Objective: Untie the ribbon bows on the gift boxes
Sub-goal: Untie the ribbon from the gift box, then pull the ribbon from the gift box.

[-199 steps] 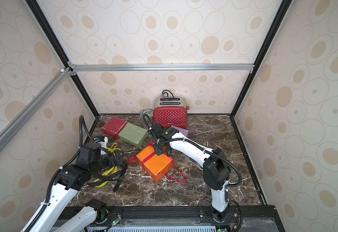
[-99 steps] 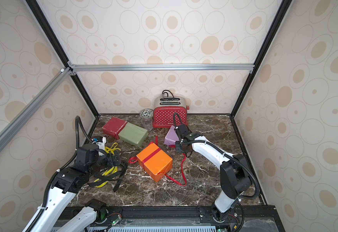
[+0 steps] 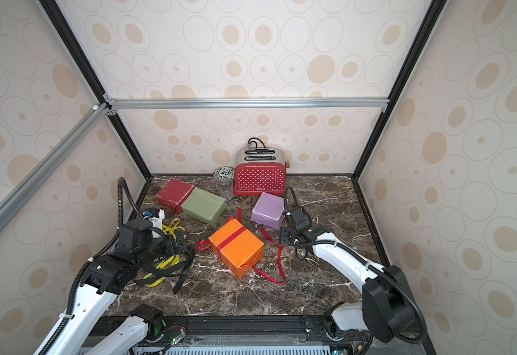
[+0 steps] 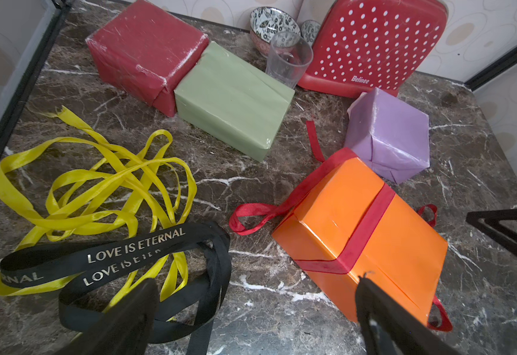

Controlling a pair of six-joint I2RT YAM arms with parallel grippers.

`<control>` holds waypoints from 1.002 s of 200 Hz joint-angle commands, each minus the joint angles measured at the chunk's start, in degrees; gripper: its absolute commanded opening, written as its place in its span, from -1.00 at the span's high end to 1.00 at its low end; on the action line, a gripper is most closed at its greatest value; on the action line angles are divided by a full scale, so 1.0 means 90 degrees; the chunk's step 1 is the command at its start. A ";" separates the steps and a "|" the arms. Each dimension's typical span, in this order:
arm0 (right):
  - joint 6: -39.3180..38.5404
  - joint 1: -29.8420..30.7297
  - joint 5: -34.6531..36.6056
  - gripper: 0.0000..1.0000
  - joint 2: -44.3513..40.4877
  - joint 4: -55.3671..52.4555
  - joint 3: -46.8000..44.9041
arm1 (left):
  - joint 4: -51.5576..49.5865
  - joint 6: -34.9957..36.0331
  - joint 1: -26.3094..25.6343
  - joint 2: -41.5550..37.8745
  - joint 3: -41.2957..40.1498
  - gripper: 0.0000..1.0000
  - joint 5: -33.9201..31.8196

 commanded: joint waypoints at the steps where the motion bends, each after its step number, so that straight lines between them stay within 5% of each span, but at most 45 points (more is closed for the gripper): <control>1: 0.0369 -0.0019 0.0448 -0.31 -0.0688 0.0202 -0.0496 | 0.0071 0.0236 0.0046 -0.0083 -0.0017 -0.97 0.0558; 37: 0.0682 -0.0021 0.0118 -0.39 -0.1655 0.1666 -0.1860 | 0.0979 0.0239 -0.0062 -0.0531 -0.0316 -0.84 0.1666; 79: 0.0867 -0.0014 -0.1378 -0.40 -0.1750 0.5514 -0.3716 | 0.0709 0.0442 -0.1243 0.0178 -0.0044 -0.70 0.1014; 108: 0.0812 0.0008 -0.1816 -0.39 -0.0998 0.4549 -0.3053 | 0.0692 0.0378 -0.2338 0.1079 0.0376 -0.77 -0.0017; 131: 0.1058 0.0049 -0.2125 -0.38 -0.0498 0.4964 -0.3042 | 0.0938 0.0445 -0.2853 0.2078 0.0755 -0.80 -0.0156; 168: 0.1068 0.0057 -0.2306 -0.37 0.0157 0.4505 -0.2605 | 0.0822 0.0797 -0.3033 0.3745 0.1705 -0.86 0.0109; 200: 0.1130 0.0060 -0.2428 -0.36 0.0383 0.4615 -0.2555 | 0.0133 0.1149 -0.3093 0.5072 0.2724 -0.71 -0.0168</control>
